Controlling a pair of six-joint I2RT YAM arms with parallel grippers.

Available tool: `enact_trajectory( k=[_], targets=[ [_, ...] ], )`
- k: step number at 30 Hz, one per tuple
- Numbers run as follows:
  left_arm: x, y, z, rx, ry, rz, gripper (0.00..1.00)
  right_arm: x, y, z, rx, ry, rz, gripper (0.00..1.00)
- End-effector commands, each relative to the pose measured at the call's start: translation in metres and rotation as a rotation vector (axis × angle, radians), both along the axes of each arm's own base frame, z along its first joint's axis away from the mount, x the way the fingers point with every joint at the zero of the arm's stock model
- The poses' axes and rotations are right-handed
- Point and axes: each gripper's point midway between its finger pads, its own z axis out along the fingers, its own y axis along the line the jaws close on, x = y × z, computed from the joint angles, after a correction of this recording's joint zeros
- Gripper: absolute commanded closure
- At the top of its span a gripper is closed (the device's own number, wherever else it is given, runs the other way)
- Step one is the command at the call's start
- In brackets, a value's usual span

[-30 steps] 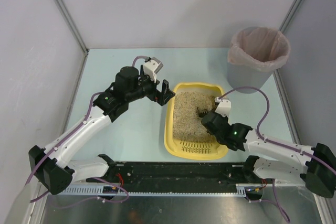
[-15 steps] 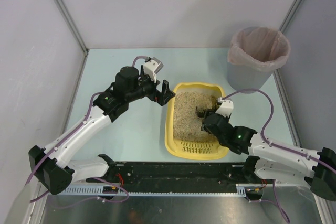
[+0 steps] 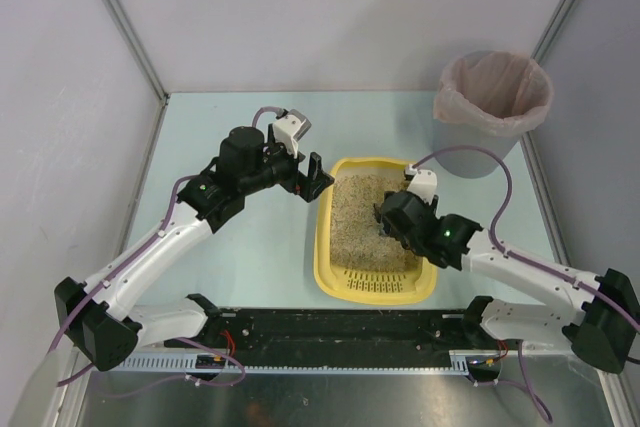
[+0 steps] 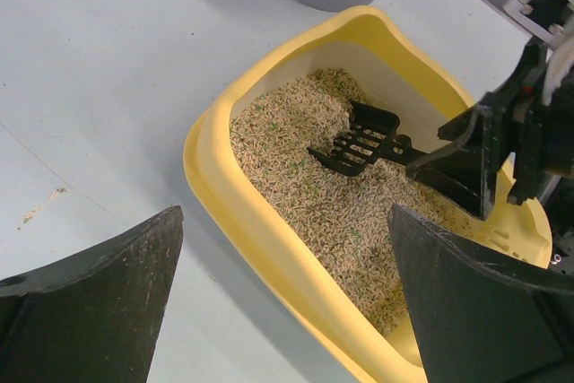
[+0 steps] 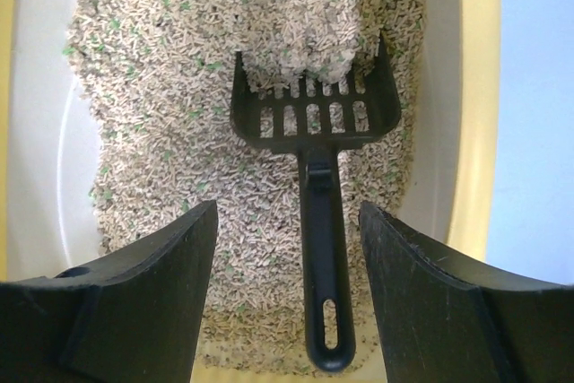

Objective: Clean the litter box

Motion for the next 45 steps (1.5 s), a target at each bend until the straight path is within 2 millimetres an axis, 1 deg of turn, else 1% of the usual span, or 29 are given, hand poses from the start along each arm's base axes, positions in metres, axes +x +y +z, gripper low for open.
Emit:
enact_trajectory(
  k=[1,5,9,17,21,26,29,32,33,35,38,39,41,42,44,45],
  targets=[
    [-0.003,-0.002,0.018,-0.031,-0.047,-0.021,0.0,0.001,-0.001,0.007,-0.056,0.083,0.041,0.32],
    [-0.003,-0.002,0.017,-0.028,-0.046,-0.018,0.0,0.002,0.002,0.003,-0.063,0.112,0.082,0.35],
    [-0.002,-0.001,0.017,-0.029,-0.045,-0.016,0.0,0.002,0.012,-0.001,-0.036,0.141,0.12,0.4],
    [-0.002,-0.003,0.015,-0.026,-0.041,-0.019,0.0,0.002,0.017,-0.028,-0.087,0.217,0.133,0.42],
    [-0.002,-0.002,0.015,-0.027,-0.04,-0.017,0.0,0.002,0.017,-0.037,-0.097,0.245,0.116,0.43],
    [-0.002,-0.002,0.014,-0.024,-0.039,-0.018,0.0,0.004,0.014,-0.042,-0.11,0.251,0.098,0.43],
    [-0.002,-0.003,0.015,-0.026,-0.04,-0.021,0.0,0.007,0.013,-0.046,-0.113,0.256,0.079,0.45],
    [-0.003,-0.002,0.015,-0.026,-0.041,-0.019,0.0,0.01,0.015,-0.051,-0.097,0.258,0.068,0.49],
    [-0.002,-0.002,0.017,-0.027,-0.046,-0.017,0.0,0.011,0.018,-0.052,-0.087,0.255,0.067,0.51],
    [-0.003,-0.002,0.017,-0.028,-0.046,-0.018,0.0,0.013,0.019,-0.054,-0.076,0.251,0.058,0.53],
    [-0.003,-0.001,0.018,-0.029,-0.05,-0.019,0.0,0.014,0.018,-0.058,-0.079,0.25,0.042,0.59],
    [-0.003,-0.001,0.017,-0.028,-0.048,-0.017,0.0,0.014,0.016,-0.061,-0.083,0.251,0.038,0.64],
    [-0.003,-0.002,0.018,-0.03,-0.049,-0.018,0.0,0.014,0.015,-0.065,-0.082,0.25,0.031,0.71],
    [-0.003,-0.001,0.017,-0.029,-0.047,-0.018,0.0,0.014,0.015,-0.067,-0.078,0.25,0.028,0.76],
    [-0.003,-0.002,0.018,-0.031,-0.048,-0.018,0.0,0.016,0.015,-0.069,-0.072,0.237,0.024,0.83],
    [-0.003,-0.002,0.017,-0.031,-0.045,-0.019,0.0,0.014,0.012,-0.074,-0.078,0.241,0.021,0.85]
  ],
)
